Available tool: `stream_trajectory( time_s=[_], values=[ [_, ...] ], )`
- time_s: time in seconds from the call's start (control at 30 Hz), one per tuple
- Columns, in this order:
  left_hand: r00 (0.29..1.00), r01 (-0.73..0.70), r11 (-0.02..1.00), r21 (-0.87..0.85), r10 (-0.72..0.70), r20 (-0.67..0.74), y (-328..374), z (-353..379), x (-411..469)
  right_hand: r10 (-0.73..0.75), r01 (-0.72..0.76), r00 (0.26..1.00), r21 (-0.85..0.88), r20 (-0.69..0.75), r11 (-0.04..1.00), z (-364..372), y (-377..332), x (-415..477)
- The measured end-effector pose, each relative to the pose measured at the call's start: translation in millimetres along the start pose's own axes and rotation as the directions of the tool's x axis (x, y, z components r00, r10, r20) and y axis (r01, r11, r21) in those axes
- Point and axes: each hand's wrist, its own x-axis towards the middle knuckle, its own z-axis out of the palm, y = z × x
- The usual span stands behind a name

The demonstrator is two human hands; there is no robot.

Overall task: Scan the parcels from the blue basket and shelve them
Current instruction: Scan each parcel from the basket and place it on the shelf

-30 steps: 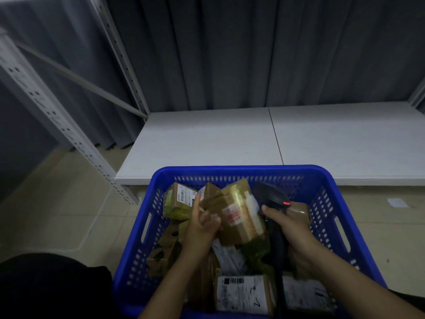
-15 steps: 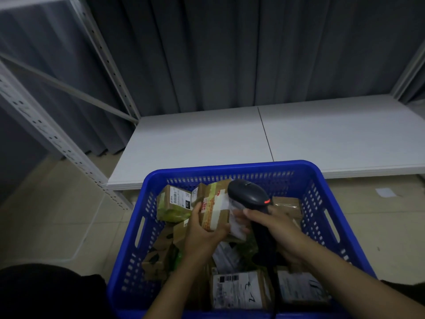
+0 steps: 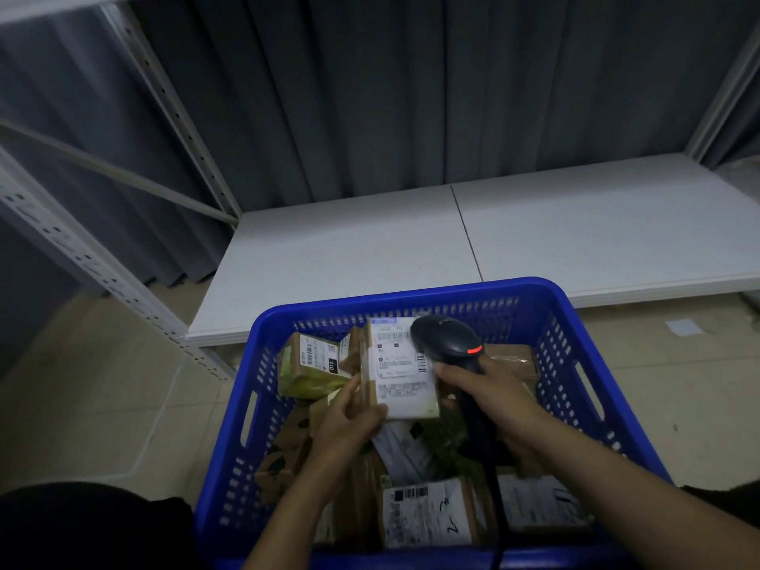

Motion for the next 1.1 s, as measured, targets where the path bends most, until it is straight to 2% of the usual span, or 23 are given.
stream_trajectory(
  time_s=[0.03,0.1,0.17,0.27,0.37,0.47,0.57,0.97,1.1],
  values=[
    [1.000,-0.009,0.999,0.053,0.009,-0.009,0.0,0.4,0.5,-0.001,0.001,1.000,0.007,0.016,1.000,0.4,-0.6,0.4],
    [0.998,-0.012,0.999,0.051,0.016,-0.063,2.6,-4.4,3.0,0.010,-0.009,0.999,-0.020,0.045,1.000,2.5,-2.2,-0.8],
    [0.992,-0.014,1.000,0.011,0.015,-0.122,10.4,-15.1,5.6,-0.024,0.036,0.998,-0.216,0.058,0.976,2.1,-3.4,-2.6],
    [0.979,-0.039,0.995,0.097,0.058,-0.197,21.1,-39.2,9.1,-0.136,0.173,0.985,-0.605,0.108,0.777,-2.7,-4.2,-3.3],
    [0.962,-0.065,0.978,0.196,0.114,-0.250,20.4,-66.8,10.5,-0.163,0.236,0.971,-0.771,0.173,0.592,-4.2,-6.4,-3.3],
    [0.941,-0.033,0.971,0.237,0.110,-0.321,14.6,-87.0,10.0,-0.141,0.268,0.963,-0.813,0.228,0.517,-3.3,-6.1,-2.9],
    [0.937,-0.031,0.966,0.258,0.119,-0.330,10.1,-93.3,6.7,-0.111,0.281,0.959,-0.829,0.261,0.484,-3.6,-8.1,-3.4],
    [0.958,-0.022,0.958,0.287,0.102,-0.266,4.8,-92.0,6.0,-0.106,0.340,0.939,-0.844,0.326,0.414,-4.8,-12.0,-2.2],
    [0.954,-0.051,0.962,0.270,0.127,-0.271,10.6,-88.5,0.9,-0.135,0.338,0.941,-0.824,0.311,0.455,-3.4,-12.9,-3.6]
  ],
)
